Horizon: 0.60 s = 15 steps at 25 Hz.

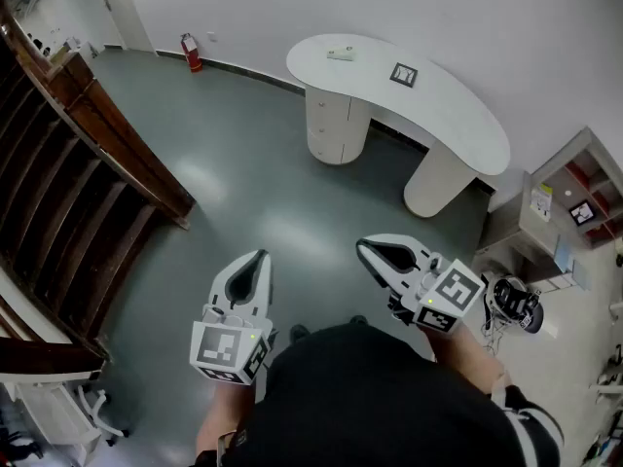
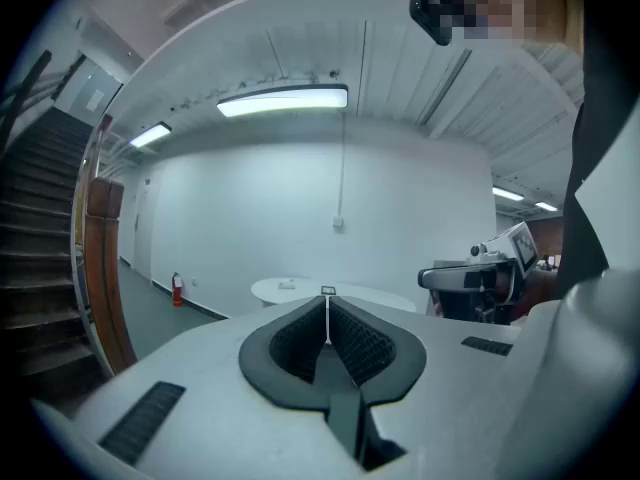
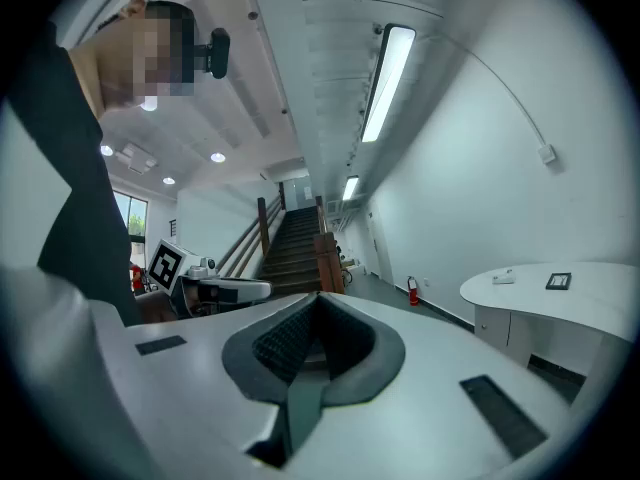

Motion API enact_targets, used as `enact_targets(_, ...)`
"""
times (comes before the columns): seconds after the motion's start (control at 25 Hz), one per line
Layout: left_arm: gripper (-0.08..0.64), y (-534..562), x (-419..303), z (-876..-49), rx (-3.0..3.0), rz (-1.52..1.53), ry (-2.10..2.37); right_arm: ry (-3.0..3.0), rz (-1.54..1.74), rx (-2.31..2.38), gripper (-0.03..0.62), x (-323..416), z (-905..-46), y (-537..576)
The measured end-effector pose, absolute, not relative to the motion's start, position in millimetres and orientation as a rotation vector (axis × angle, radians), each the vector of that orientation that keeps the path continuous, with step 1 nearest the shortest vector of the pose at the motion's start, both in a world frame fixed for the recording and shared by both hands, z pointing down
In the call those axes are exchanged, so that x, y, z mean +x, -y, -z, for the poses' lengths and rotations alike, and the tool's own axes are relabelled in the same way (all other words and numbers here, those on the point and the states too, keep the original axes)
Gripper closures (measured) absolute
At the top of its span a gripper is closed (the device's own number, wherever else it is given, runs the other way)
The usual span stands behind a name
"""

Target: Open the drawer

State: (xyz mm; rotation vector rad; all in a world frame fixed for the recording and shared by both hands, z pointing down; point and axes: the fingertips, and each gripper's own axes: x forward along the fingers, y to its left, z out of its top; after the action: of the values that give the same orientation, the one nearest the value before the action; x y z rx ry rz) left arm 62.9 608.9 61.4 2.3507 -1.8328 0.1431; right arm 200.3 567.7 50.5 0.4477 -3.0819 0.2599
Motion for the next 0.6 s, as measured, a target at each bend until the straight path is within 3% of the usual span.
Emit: enact_targets(0.6, 0.541, -650.3, -0.8, -61.0, 2.364, -0.140, 1.850, 3.128, -0.287, 0.415, 0.580, 133.7, -41.8, -601.5)
